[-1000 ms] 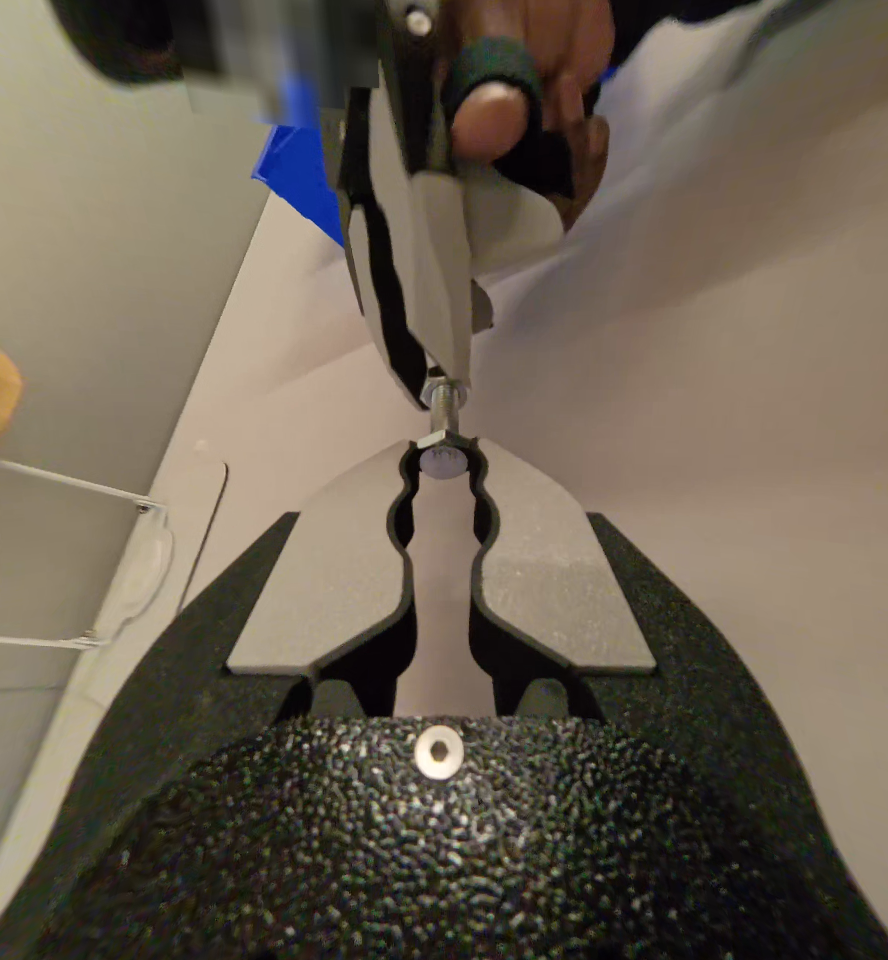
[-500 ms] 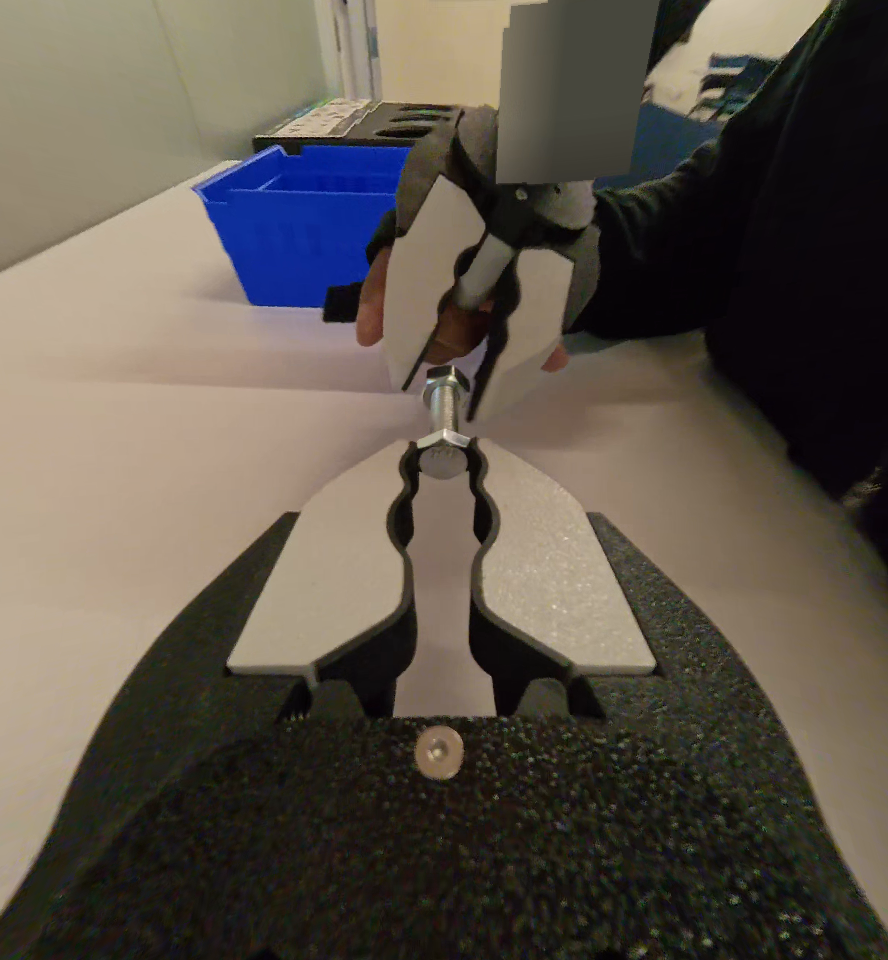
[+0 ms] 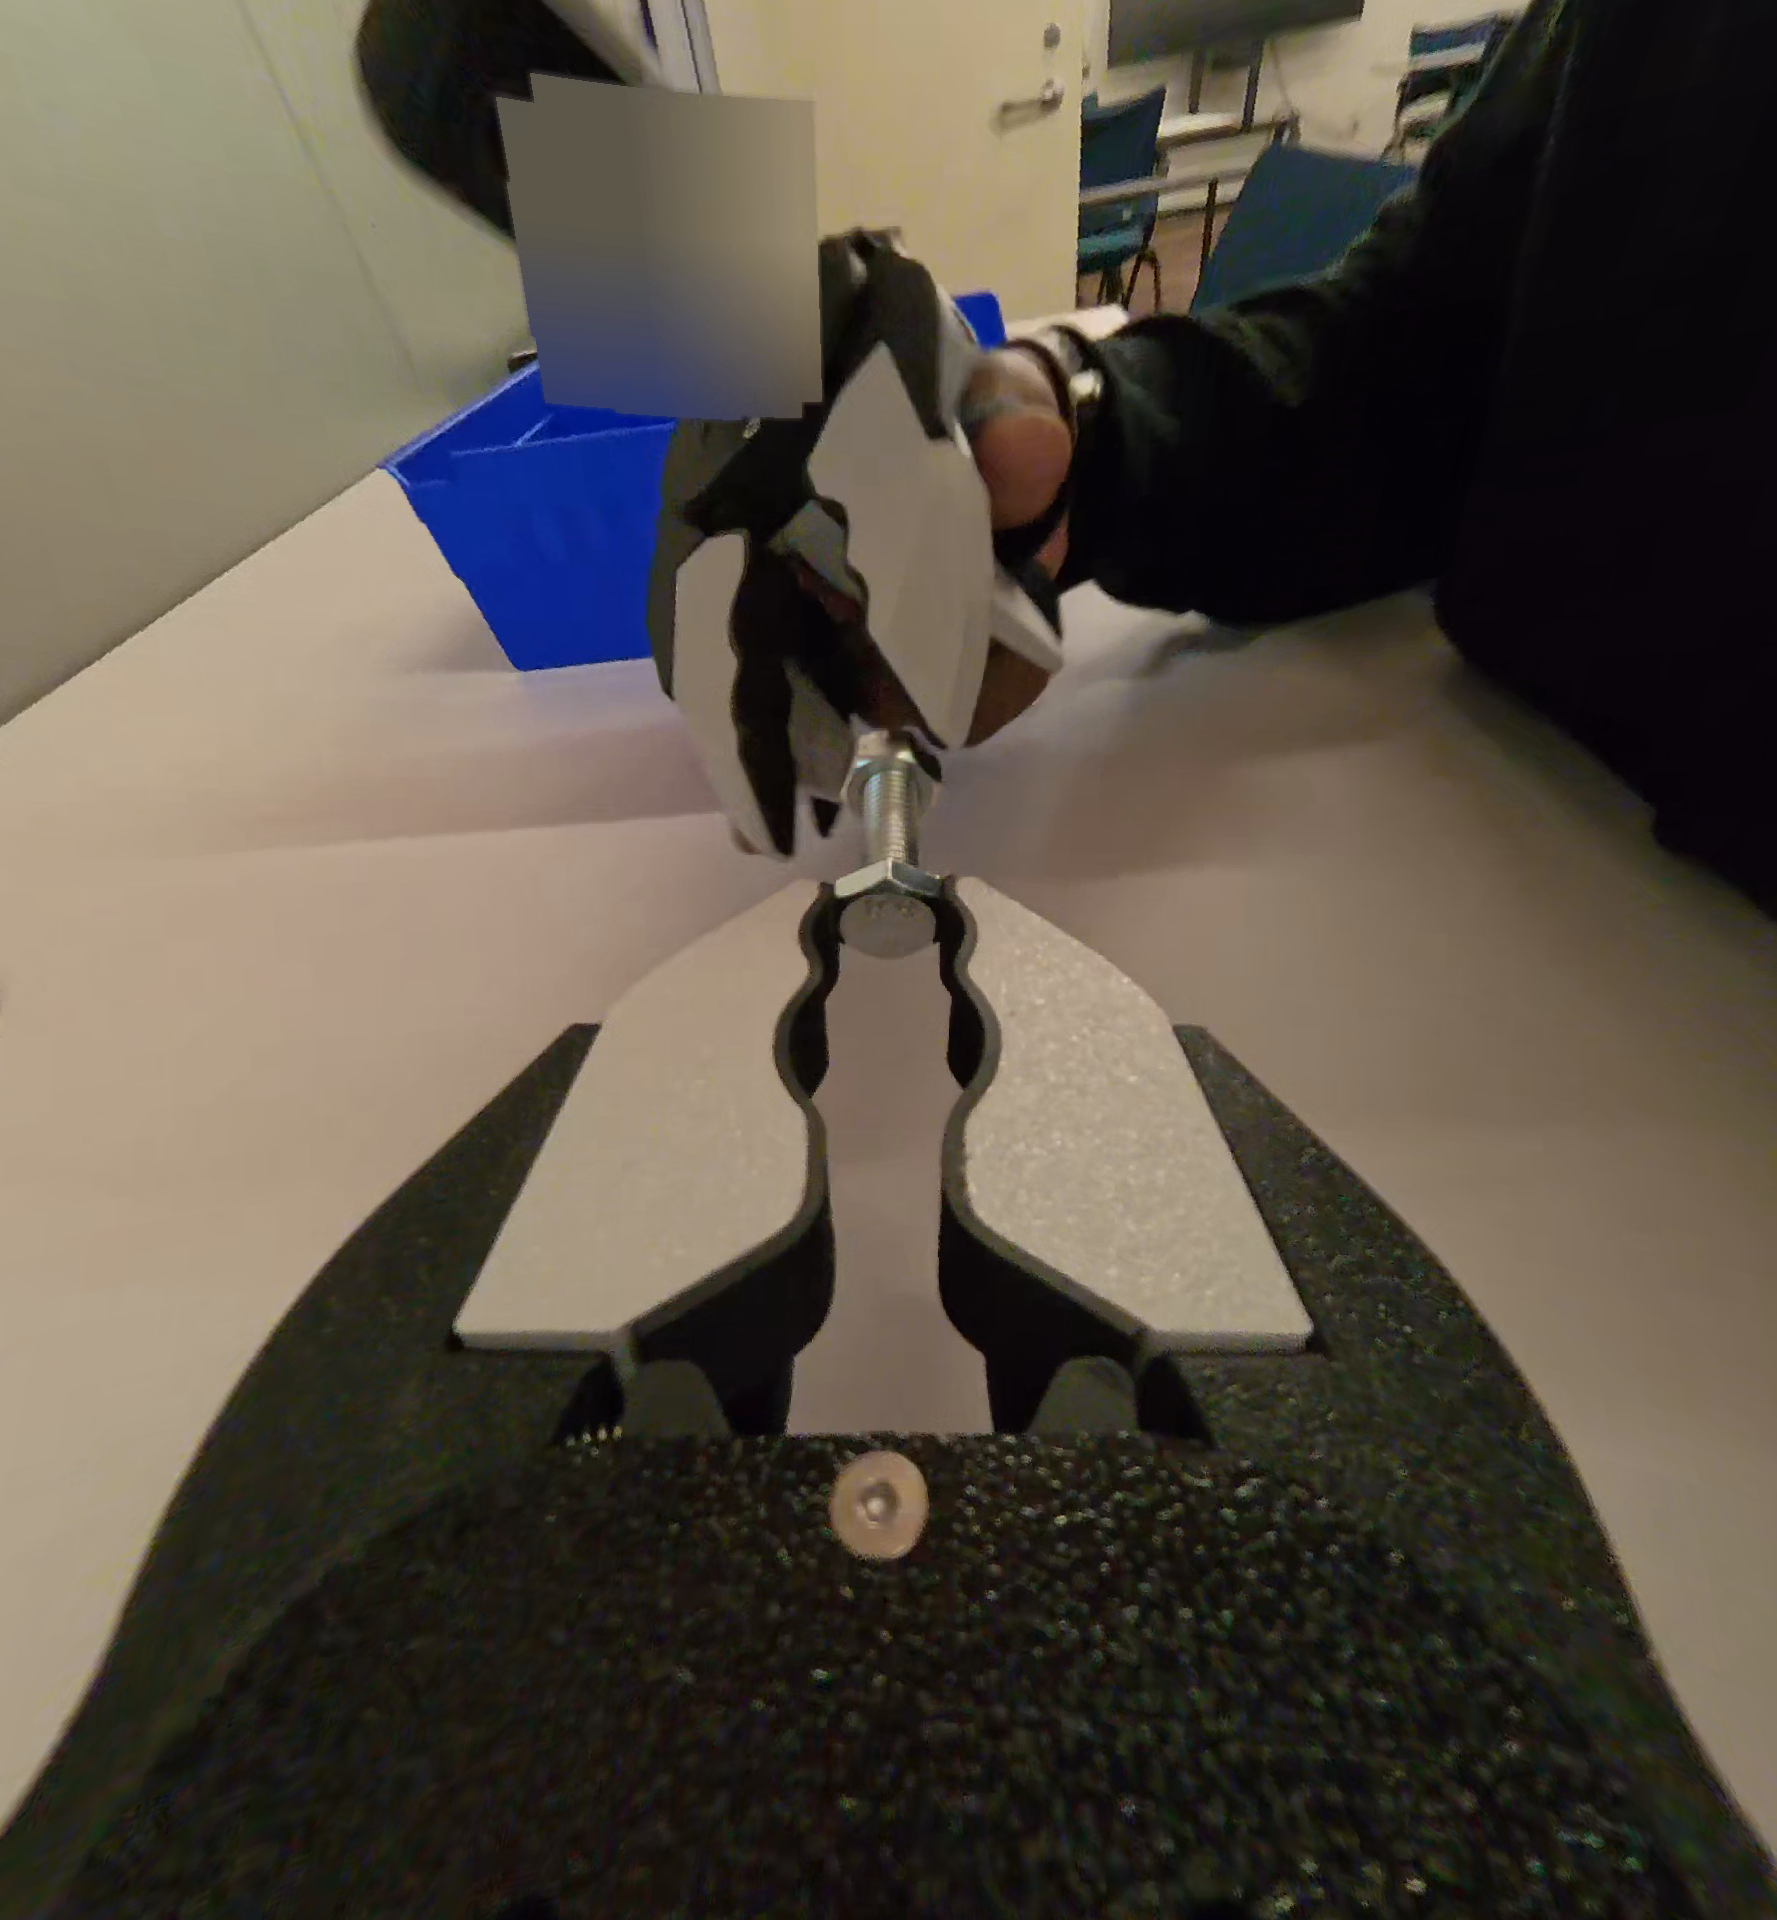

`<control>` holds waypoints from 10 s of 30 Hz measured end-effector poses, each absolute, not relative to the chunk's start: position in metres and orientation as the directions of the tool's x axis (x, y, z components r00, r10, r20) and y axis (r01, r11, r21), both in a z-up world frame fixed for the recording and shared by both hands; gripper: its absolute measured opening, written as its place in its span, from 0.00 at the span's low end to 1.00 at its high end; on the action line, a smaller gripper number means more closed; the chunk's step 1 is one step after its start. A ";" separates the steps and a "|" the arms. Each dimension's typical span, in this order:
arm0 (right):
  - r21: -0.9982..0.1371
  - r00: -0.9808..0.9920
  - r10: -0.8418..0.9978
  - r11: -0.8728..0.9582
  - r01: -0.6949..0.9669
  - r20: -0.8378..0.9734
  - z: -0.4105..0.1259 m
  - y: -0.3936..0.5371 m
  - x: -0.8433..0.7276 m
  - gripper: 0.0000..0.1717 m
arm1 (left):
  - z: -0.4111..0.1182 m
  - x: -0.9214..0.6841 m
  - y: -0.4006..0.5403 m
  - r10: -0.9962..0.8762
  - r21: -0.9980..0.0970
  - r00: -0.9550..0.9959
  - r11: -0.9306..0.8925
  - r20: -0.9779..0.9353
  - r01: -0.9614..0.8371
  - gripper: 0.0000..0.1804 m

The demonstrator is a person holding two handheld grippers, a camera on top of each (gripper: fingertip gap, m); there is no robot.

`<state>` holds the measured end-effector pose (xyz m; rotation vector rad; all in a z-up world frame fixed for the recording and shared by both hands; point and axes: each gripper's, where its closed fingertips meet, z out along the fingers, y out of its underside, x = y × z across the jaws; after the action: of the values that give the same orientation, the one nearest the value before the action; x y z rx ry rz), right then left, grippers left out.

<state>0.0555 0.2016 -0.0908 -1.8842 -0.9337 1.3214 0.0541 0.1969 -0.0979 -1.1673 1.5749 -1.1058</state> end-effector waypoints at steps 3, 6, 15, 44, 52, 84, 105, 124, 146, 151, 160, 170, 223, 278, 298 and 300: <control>-0.937 0.306 0.947 -0.193 0.292 -0.100 -0.089 0.203 0.060 0.28 | -0.092 0.053 0.195 -0.976 -0.982 -0.216 0.046 -0.005 -0.182 0.10; -0.913 0.277 0.931 0.114 0.392 0.236 -0.087 0.196 0.058 0.26 | -0.086 0.052 0.193 -0.965 -0.986 -0.245 -0.055 0.093 -0.157 0.10; -0.835 0.280 0.825 0.355 0.420 0.491 -0.081 0.191 0.048 0.10 | -0.091 0.054 0.187 -0.942 -0.968 -0.276 -0.133 0.189 -0.212 0.10; -0.952 0.343 0.939 -0.068 0.297 0.039 -0.090 0.193 0.049 0.10 | -0.097 0.057 0.192 -0.976 -0.973 -0.215 0.015 0.035 -0.228 0.10; -0.745 0.086 0.741 -0.666 -0.038 -0.666 -0.070 0.192 0.052 0.18 | -0.088 0.055 0.196 -0.976 -0.971 -0.174 0.162 -0.131 -0.177 0.10; -0.974 0.360 0.920 0.079 0.211 0.153 -0.080 0.198 0.056 0.21 | -0.086 0.054 0.202 -0.975 -0.979 -0.180 -0.101 0.132 -0.175 0.10; -0.878 0.217 0.862 -0.477 0.038 -0.458 -0.084 0.198 0.059 0.23 | -0.101 0.056 0.197 -0.983 -0.968 -0.184 0.068 -0.022 -0.244 0.10; -0.712 0.162 0.713 -0.698 0.077 -0.682 -0.096 0.189 0.054 0.12 | -0.111 0.061 0.192 -0.953 -0.912 -0.182 0.286 -0.241 -0.293 0.10; -0.753 0.144 0.760 -0.649 0.109 -0.634 -0.093 0.183 0.054 0.10 | -0.104 0.061 0.189 -0.940 -0.908 -0.179 0.330 -0.291 -0.258 0.10; -0.860 0.207 0.842 -0.510 0.005 -0.498 -0.080 0.200 0.060 0.31 | -0.094 0.061 0.193 -0.980 -0.965 -0.162 0.149 -0.115 -0.217 0.10; -0.933 0.341 0.898 0.169 0.318 0.279 -0.084 0.192 0.056 0.19 | -0.091 0.058 0.189 -0.941 -0.956 -0.234 -0.193 0.244 -0.220 0.10; -0.769 0.138 0.775 -0.630 0.107 -0.616 -0.097 0.185 0.055 0.11 | -0.106 0.061 0.189 -0.969 -0.933 -0.185 0.214 -0.165 -0.288 0.10; -0.713 0.101 0.720 -0.694 0.102 -0.687 -0.093 0.181 0.053 0.10 | -0.105 0.060 0.181 -0.972 -0.955 -0.236 0.072 -0.002 -0.287 0.10; -0.830 0.081 0.826 -0.557 -0.027 -0.557 -0.070 0.184 0.049 0.11 | -0.077 0.057 0.177 -0.946 -0.979 -0.275 -0.132 0.171 -0.155 0.10; -0.917 0.359 0.876 0.195 0.348 0.322 -0.089 0.194 0.048 0.11 | -0.082 0.055 0.182 -0.863 -0.909 -0.292 -0.369 0.412 -0.194 0.10; -0.962 0.326 0.938 0.026 0.271 0.117 -0.090 0.190 0.046 0.11 | -0.084 0.055 0.181 -0.905 -0.942 -0.281 -0.269 0.318 -0.200 0.10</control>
<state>0.0463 0.1899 -0.0901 -1.4872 -1.1627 0.7584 0.0553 0.1808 -0.0843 -1.3923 1.4076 -1.6010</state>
